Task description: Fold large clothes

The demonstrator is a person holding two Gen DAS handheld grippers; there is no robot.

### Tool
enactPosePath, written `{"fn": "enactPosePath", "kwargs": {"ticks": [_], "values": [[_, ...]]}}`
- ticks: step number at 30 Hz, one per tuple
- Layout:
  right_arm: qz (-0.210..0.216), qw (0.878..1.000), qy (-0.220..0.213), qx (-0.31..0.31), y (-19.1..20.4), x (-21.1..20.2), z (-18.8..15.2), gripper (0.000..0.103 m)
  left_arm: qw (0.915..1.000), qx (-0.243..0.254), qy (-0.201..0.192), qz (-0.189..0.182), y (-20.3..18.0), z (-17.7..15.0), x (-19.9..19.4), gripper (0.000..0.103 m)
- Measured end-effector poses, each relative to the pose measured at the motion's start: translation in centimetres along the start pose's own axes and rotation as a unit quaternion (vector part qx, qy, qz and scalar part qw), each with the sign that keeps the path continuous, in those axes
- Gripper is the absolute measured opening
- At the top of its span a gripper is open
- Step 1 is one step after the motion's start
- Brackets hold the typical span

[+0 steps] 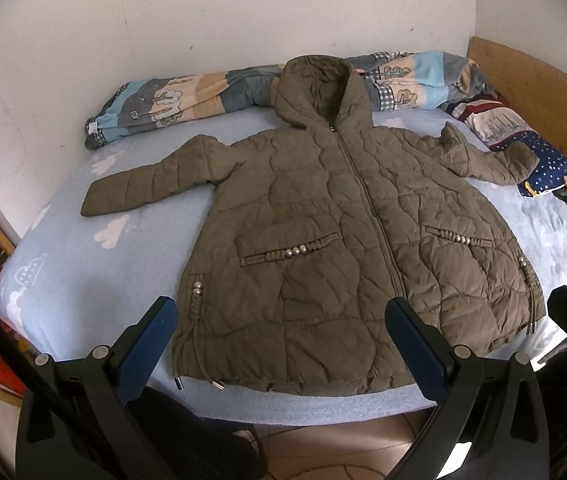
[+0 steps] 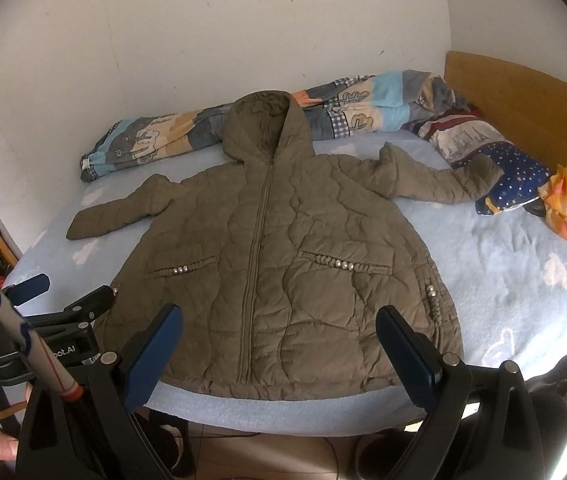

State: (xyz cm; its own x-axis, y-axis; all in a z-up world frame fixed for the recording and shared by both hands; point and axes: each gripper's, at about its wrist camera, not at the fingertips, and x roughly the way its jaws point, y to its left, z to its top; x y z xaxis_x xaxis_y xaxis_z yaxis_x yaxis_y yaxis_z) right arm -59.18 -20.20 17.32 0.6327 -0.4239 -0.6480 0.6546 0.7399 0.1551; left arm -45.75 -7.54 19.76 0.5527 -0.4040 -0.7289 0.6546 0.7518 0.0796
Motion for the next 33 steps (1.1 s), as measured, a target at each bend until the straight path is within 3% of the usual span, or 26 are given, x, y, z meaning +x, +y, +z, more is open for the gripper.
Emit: {"fn": "enactPosePath", "kwargs": {"ticks": [19, 33], "values": [[0.002, 1.000, 0.017, 0.000, -0.2, 0.9, -0.4, 0.099, 0.9999, 0.006, 0.011, 0.002, -0.3, -0.3, 0.7, 0.103], [-0.007, 0.998, 0.053, 0.015, -1.7, 4.0, -0.4, 0.099, 0.9986, 0.018, 0.048, -0.011, -1.3, 0.0, 4.8, 0.103]]}}
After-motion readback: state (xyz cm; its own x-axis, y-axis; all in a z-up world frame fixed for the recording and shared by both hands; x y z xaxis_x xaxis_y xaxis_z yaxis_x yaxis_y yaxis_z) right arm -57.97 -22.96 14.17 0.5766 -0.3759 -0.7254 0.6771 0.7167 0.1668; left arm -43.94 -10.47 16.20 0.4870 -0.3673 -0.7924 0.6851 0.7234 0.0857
